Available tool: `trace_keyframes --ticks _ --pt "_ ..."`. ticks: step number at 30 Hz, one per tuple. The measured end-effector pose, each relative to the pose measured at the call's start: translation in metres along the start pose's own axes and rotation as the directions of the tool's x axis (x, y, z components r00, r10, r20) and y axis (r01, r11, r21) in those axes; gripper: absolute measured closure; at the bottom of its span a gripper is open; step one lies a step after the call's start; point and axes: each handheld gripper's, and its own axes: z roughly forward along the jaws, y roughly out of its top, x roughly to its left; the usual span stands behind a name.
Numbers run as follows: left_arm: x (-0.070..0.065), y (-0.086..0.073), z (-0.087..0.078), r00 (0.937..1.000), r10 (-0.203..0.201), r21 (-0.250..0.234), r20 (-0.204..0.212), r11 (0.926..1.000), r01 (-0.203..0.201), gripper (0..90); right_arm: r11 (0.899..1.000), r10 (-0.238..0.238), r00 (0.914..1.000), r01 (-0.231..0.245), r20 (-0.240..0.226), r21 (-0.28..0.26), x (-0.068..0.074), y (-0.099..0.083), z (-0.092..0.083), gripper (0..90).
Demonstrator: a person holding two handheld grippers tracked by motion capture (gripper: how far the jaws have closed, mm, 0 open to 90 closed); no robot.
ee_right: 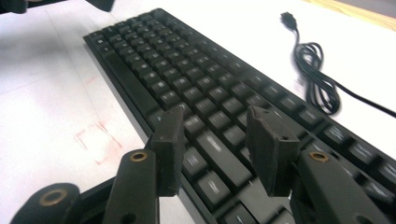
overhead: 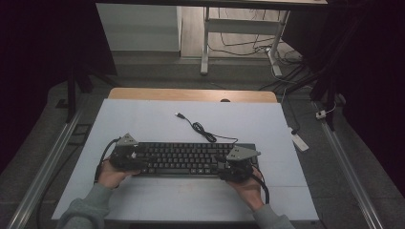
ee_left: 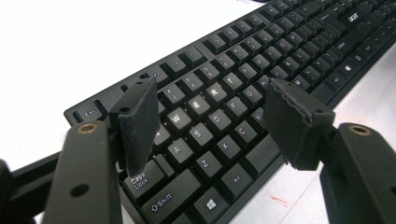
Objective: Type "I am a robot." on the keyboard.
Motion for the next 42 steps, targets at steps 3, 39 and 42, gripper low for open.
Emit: trace_keyframes --ticks 3,39,42 --pt "0.0 0.0 -0.001 1.0 0.004 -0.002 0.0 1.0 -0.004 35.8 1.0 -0.01 0.9998 0.01 -0.015 -0.006 0.004 0.004 0.005 60.7" --pt "-0.001 -0.001 0.002 0.9999 0.014 0.015 -0.003 0.9998 -0.014 34.8 0.995 -0.064 0.989 0.074 -0.133 0.065 0.036 0.039 0.081 89.5" --pt "-0.001 -0.001 0.002 0.9998 0.017 0.017 -0.003 0.9997 -0.017 34.8 0.994 -0.065 0.9899 0.075 -0.126 0.082 0.036 0.039 0.086 89.5"
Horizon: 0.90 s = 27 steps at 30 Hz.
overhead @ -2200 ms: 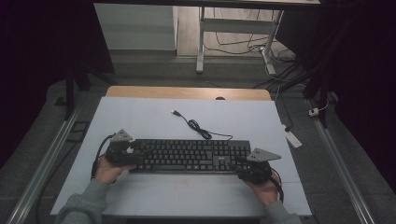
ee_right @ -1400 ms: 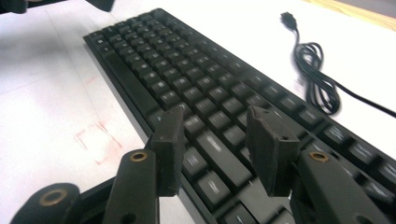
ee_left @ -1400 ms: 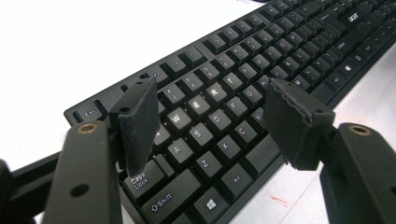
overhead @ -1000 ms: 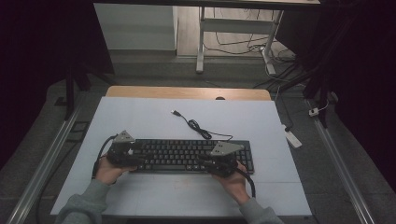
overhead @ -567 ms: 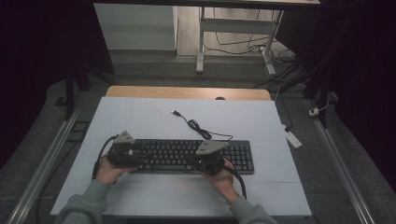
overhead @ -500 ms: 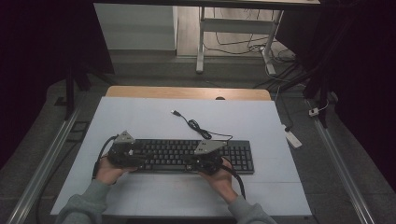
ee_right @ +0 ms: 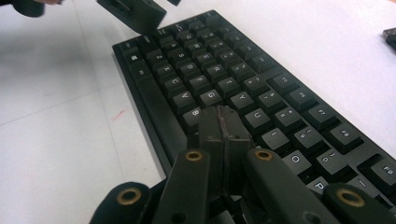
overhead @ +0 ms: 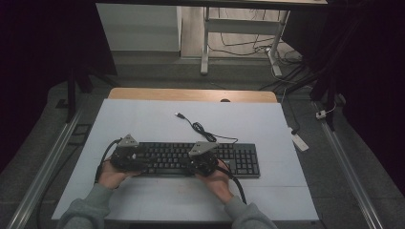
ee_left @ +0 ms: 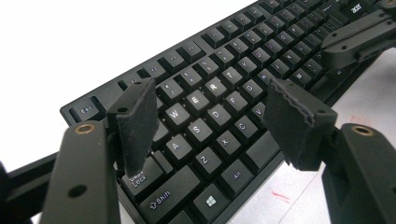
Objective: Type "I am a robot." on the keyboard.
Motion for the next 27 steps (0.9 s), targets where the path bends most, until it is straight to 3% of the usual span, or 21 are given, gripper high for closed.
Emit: trace_keyframes --ticks 16,27 --pt "0.0 -0.001 0.0 1.0 0.002 0.004 -0.002 1.0 -0.002 34.4 0.997 -0.012 0.9995 0.009 0.031 0.076 -0.004 -0.005 0.015 89.5" --pt "0.0 -0.001 0.0 1.0 0.006 0.004 -0.001 1.0 -0.006 34.3 0.996 -0.013 0.9995 0.01 0.028 0.084 -0.004 -0.006 0.018 89.7"
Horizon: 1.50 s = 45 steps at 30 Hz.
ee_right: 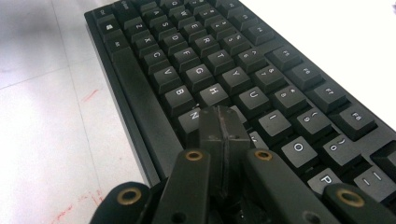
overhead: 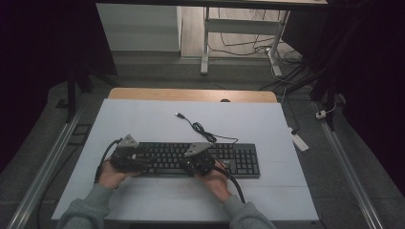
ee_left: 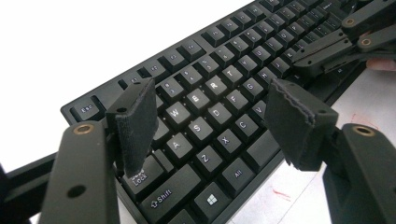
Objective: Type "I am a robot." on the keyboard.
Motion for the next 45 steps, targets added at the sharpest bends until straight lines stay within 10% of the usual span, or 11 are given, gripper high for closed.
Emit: trace_keyframes --ticks 13,27,45 --pt "-0.002 0.0 -0.001 1.0 -0.003 -0.006 -0.008 1.0 0.003 34.2 0.994 0.025 0.9995 -0.023 0.018 -0.105 -0.004 -0.003 -0.034 89.5" --pt "-0.001 0.0 -0.003 1.0 -0.004 -0.013 -0.004 0.9999 0.004 34.1 0.987 0.106 0.9883 -0.091 0.109 -0.134 -0.024 -0.038 -0.078 67.0" --pt "0.0 0.0 -0.003 1.0 -0.001 -0.014 -0.002 0.9999 0.001 34.0 0.966 0.221 0.9519 -0.183 0.213 -0.182 -0.044 -0.096 -0.146 60.4"
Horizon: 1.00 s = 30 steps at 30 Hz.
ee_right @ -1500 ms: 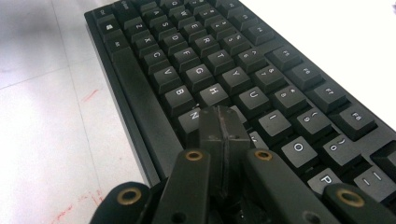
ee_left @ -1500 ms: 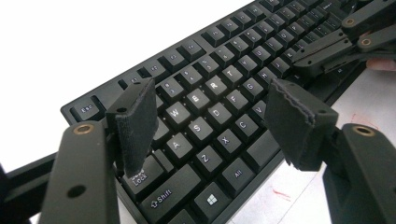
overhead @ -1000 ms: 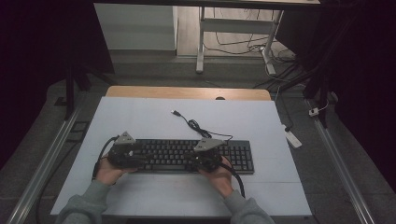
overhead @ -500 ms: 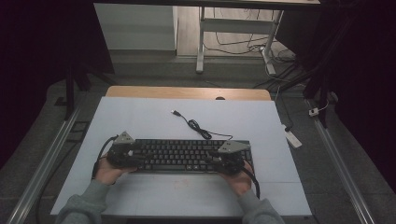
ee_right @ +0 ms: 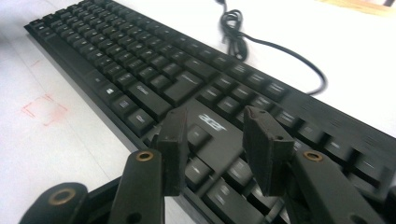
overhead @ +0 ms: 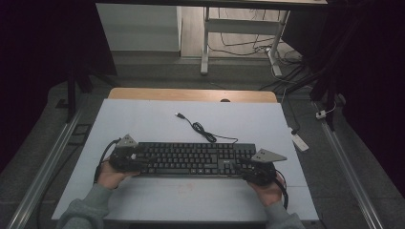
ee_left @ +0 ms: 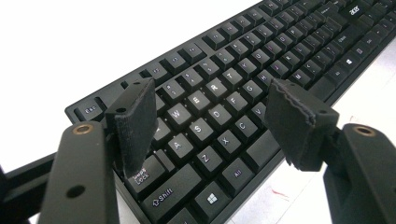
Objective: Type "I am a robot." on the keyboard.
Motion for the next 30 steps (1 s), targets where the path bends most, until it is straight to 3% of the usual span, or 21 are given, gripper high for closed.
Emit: trace_keyframes --ticks 7,15,19,24,30 --pt "-0.001 0.0 0.001 1.0 0.006 0.002 -0.001 1.0 -0.006 34.0 1.0 0.011 0.9997 -0.011 0.021 0.002 -0.008 -0.009 -0.013 60.1" --pt "-0.003 0.001 0.002 1.0 0.009 0.002 -0.004 1.0 -0.009 33.9 1.0 0.005 0.9997 -0.005 0.024 -0.002 -0.009 -0.009 -0.013 59.8" --pt "-0.005 0.001 0.0 0.9998 0.02 -0.022 0.007 0.9996 -0.02 36.4 1.0 0.003 0.9999 -0.003 0.014 0.0 -0.009 -0.009 -0.012 59.8" --pt "-0.007 0.002 -0.002 0.9993 0.024 -0.047 0.03 0.9986 -0.023 45.4 1.0 0.007 0.9999 -0.007 0.015 -0.006 -0.009 -0.009 -0.011 59.8" --pt "-0.013 0.003 0.001 0.9962 0.056 -0.051 0.067 0.9973 -0.053 64.9 1.0 0.008 0.9999 -0.008 0.015 0.0 -0.009 -0.009 -0.01 59.8"
